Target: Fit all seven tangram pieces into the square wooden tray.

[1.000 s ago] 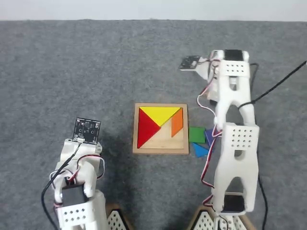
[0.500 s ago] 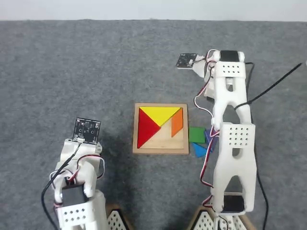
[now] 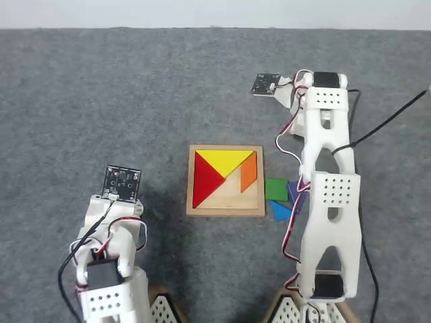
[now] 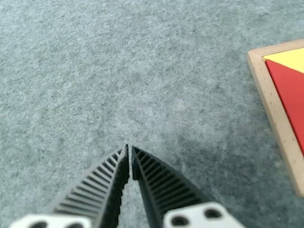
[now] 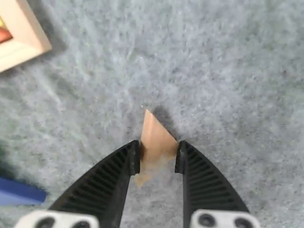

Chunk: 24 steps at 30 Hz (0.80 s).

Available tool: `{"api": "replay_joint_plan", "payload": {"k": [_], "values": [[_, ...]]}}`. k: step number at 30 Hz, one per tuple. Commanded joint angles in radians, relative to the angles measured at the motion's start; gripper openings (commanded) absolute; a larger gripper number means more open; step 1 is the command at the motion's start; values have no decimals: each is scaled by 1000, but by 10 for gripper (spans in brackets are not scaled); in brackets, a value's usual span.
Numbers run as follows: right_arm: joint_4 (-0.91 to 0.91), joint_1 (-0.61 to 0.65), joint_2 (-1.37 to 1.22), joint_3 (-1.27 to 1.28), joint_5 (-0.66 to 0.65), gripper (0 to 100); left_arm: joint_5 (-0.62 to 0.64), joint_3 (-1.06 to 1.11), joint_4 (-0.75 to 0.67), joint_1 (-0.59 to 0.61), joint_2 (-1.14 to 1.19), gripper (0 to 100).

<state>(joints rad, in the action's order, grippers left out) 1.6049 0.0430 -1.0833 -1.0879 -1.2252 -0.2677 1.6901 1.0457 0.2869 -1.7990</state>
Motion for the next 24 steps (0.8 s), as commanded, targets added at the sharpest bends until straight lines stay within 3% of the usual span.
{"api": "replay_joint_plan", "payload": {"k": [1, 11, 22, 24], "values": [[-10, -16, 7, -26, -14, 128, -14, -7, 6, 8, -12, 12], [-38, -13, 4, -48, -12, 214, -14, -7, 6, 8, -12, 12], [-59, -12, -54, -54, -17, 210, -14, -7, 6, 8, -12, 12], [-56, -12, -58, -54, -20, 169, -14, -7, 6, 8, -12, 12]]}}
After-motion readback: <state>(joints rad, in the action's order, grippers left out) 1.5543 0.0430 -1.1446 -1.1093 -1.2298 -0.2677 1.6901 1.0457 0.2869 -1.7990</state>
